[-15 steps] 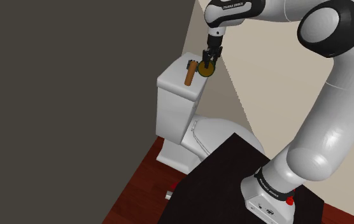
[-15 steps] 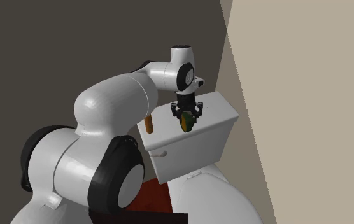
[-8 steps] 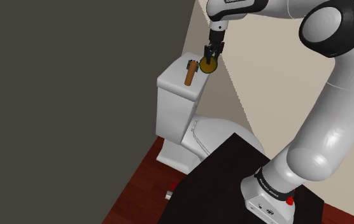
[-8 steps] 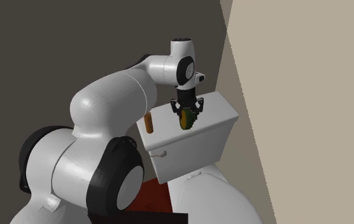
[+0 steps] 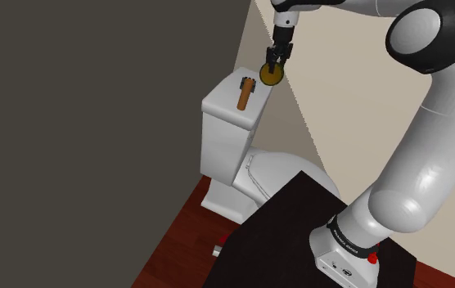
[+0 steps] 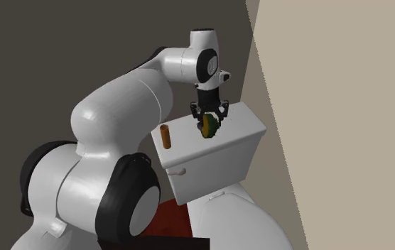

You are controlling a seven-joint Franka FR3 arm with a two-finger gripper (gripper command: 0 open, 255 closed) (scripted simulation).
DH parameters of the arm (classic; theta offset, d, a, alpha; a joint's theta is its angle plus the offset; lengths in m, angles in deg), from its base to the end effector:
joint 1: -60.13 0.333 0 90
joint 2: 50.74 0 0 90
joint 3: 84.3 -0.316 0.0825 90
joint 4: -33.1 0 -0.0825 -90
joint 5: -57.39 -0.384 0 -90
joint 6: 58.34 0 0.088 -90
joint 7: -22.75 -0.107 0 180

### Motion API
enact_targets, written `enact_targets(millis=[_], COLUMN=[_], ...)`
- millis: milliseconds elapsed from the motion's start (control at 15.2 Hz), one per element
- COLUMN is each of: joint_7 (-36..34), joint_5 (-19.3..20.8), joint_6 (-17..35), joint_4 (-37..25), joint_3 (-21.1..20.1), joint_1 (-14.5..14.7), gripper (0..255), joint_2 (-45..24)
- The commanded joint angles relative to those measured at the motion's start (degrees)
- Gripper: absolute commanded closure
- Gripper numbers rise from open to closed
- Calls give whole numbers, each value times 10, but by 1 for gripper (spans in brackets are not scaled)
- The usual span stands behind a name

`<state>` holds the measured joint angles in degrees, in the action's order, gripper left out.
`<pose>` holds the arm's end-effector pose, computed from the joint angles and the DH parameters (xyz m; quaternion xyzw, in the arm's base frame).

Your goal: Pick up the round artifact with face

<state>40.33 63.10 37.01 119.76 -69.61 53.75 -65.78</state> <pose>0.5892 -0.2194 0.5095 0.9951 -0.0206 -0.0754 0.0608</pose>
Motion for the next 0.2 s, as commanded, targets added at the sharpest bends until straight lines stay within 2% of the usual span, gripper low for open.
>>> enact_targets(millis=[0, 132], joint_7=[1, 1], joint_5=[0, 0], joint_6=[-16, -17], joint_4=[-16, -17], joint_3=[0, 0], joint_1=[0, 0], gripper=[255, 255], joint_2=[0, 0])
